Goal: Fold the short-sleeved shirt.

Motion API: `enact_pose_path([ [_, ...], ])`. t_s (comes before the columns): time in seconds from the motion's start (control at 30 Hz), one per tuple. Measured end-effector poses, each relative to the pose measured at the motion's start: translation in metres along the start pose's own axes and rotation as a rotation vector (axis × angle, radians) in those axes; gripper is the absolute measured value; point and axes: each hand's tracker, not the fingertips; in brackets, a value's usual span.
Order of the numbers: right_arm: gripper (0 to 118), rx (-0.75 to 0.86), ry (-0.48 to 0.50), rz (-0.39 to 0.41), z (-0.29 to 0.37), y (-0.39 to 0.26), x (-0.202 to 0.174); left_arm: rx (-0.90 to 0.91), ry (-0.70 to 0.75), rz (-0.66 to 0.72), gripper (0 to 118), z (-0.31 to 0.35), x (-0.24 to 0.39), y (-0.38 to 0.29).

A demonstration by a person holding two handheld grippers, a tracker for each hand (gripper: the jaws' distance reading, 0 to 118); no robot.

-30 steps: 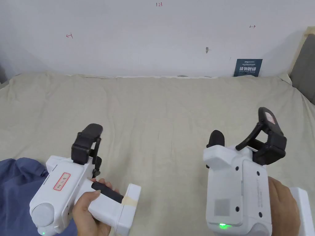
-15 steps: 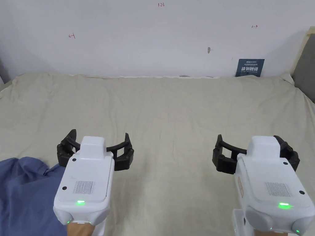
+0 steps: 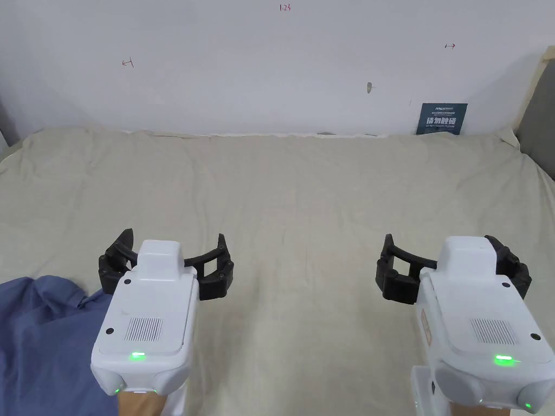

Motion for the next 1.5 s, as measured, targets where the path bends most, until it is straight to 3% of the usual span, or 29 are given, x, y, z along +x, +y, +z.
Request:
enact_pose_path([
  [1.03, 115, -0.001, 0.0, 0.026, 0.002, 0.004, 0.0, 0.012, 0.014, 0.006, 116, 0.002, 0.001, 0.006],
  [1.07, 108, 0.001, 0.003, 0.028, 0.003, 0.005, 0.0, 0.013, 0.015, 0.01, 109, 0.003, 0.001, 0.007],
  [1.1, 94, 0.003, -0.001, 0.031, 0.004, 0.005, -0.001, 0.021, 0.017, 0.015, 95, 0.004, 0.002, 0.008],
  [1.2, 21, 0.007, -0.007, 0.041, 0.005, 0.008, -0.002, 0.023, 0.005, 0.033, 12, 0.005, 0.003, 0.01],
  [1.23, 2, 0.007, -0.005, 0.043, 0.005, 0.008, -0.002, 0.022, 0.006, 0.037, 1, 0.005, 0.005, 0.011],
  [1.5, 1, 0.015, 0.012, 0.044, 0.008, 0.01, -0.004, 0.006, -0.017, 0.039, 0, 0.005, 0.008, 0.011],
])
